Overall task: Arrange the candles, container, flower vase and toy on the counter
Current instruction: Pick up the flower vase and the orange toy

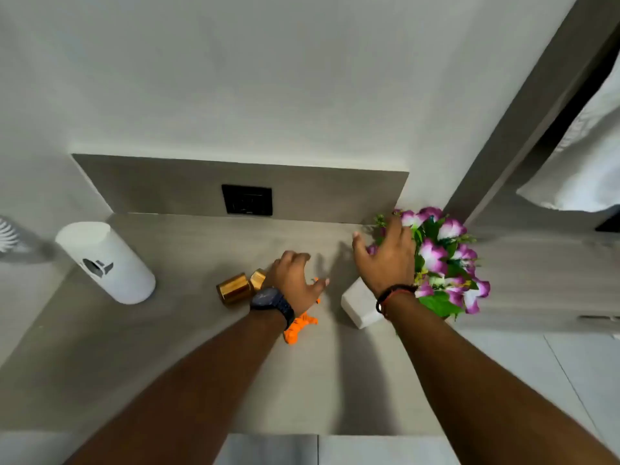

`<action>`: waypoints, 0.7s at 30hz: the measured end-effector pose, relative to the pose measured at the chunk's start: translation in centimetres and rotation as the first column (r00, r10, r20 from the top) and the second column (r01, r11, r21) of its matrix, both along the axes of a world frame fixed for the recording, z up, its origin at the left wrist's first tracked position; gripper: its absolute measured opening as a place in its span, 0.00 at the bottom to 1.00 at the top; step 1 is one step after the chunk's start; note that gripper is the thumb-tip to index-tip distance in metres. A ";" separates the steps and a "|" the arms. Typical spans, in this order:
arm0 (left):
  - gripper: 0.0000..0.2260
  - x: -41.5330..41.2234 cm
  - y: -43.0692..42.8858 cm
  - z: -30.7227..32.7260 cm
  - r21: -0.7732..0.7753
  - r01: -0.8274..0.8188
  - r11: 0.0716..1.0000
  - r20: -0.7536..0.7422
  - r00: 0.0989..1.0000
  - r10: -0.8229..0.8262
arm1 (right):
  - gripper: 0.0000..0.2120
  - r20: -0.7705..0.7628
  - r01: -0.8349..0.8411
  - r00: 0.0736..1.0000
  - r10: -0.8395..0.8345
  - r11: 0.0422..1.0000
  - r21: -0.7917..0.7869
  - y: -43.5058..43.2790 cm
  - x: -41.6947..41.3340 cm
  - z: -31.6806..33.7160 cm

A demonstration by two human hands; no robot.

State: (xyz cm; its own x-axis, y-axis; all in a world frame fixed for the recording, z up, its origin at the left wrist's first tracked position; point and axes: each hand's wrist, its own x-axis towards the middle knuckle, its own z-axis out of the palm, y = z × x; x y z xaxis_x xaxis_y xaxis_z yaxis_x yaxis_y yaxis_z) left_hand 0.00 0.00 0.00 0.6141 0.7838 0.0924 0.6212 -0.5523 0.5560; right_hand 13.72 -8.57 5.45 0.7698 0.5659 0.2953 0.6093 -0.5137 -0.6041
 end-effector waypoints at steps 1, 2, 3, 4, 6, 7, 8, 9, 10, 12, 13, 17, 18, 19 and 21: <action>0.23 -0.4 0.0 -0.5 -0.042 -0.034 0.999 -0.010 0.999 0.033 | 0.24 -0.019 0.076 0.997 -0.075 0.996 0.057 -0.5 -0.4 -0.7; 0.21 -0.8 0.0 -0.9 -0.079 -0.091 0.993 -0.023 0.996 0.089 | 0.21 -0.042 0.177 0.984 -0.173 0.978 0.110 -0.9 -0.7 -1.3; 0.19 -1.2 -0.2 -1.5 -0.125 -0.140 0.982 -0.058 0.989 0.133 | 0.20 -0.093 0.260 0.964 -0.248 0.953 0.154 -1.5 -1.3 -2.2; 0.18 -1.7 -0.5 -2.1 -0.178 -0.187 0.966 -0.107 0.980 0.170 | 0.20 -0.170 0.354 0.931 -0.324 0.916 0.188 -2.5 -2.2 -3.0; 0.16 -1.9 -0.9 -2.8 -0.276 -0.271 0.922 -0.141 0.960 0.240 | 0.24 -0.394 0.569 0.791 -0.468 0.799 0.193 -3.3 -3.0 -4.5; 0.14 -2.0 -1.2 -2.9 -0.323 -0.308 0.895 -0.144 0.950 0.276 | 0.29 -0.506 0.663 0.686 -0.523 0.736 0.139 -3.5 -3.0 -5.2; 0.11 -2.0 -1.4 -3.1 -0.363 -0.339 0.868 -0.158 0.940 0.302 | 0.35 -0.599 0.719 0.570 -0.562 0.695 0.032 -3.7 -3.0 -5.8; 0.11 -1.8 -1.6 -3.4 -0.396 -0.365 0.843 -0.183 0.931 0.317 | 0.41 -0.679 0.731 0.467 -0.567 0.680 -0.065 -3.8 -3.0 -6.6; 0.11 -1.7 -1.9 -3.8 -0.424 -0.380 0.822 -0.212 0.924 0.318 | 0.45 -0.737 0.708 0.397 -0.547 0.694 -0.133 -3.9 -3.0 -7.3; 0.11 -1.3 -2.2 -4.5 -0.483 -0.408 0.775 -0.227 0.913 0.340 | 0.46 -0.815 0.632 0.346 -0.465 0.758 -0.164 -4.0 -2.7 -8.6; 0.12 -1.1 -2.1 -4.8 -0.506 -0.419 0.754 -0.215 0.908 0.360 | 0.45 -0.840 0.602 0.342 -0.421 0.785 -0.149 -3.9 -2.5 -9.0; 0.12 0.1 -1.7 -5.5 -0.546 -0.445 0.709 -0.217 0.893 0.393 | 0.36 -0.895 0.531 0.318 -0.312 0.841 -0.104 -3.1 -1.3 -9.7; 0.12 0.3 -1.5 -5.6 -0.563 -0.451 0.692 -0.225 0.890 0.397 | 0.35 -0.913 0.528 0.297 -0.279 0.845 -0.087 -2.9 -1.0 -9.7; 0.11 0.4 -1.5 -5.8 -0.586 -0.454 0.671 -0.226 0.887 0.403 | 0.35 -0.930 0.532 0.272 -0.247 0.844 -0.068 -2.6 -0.9 -9.8; 0.10 0.5 -1.6 -5.7 -0.630 -0.455 0.629 -0.228 0.883 0.411 | 0.42 -0.947 0.519 0.244 -0.208 0.853 -0.054 -2.1 -0.5 -9.9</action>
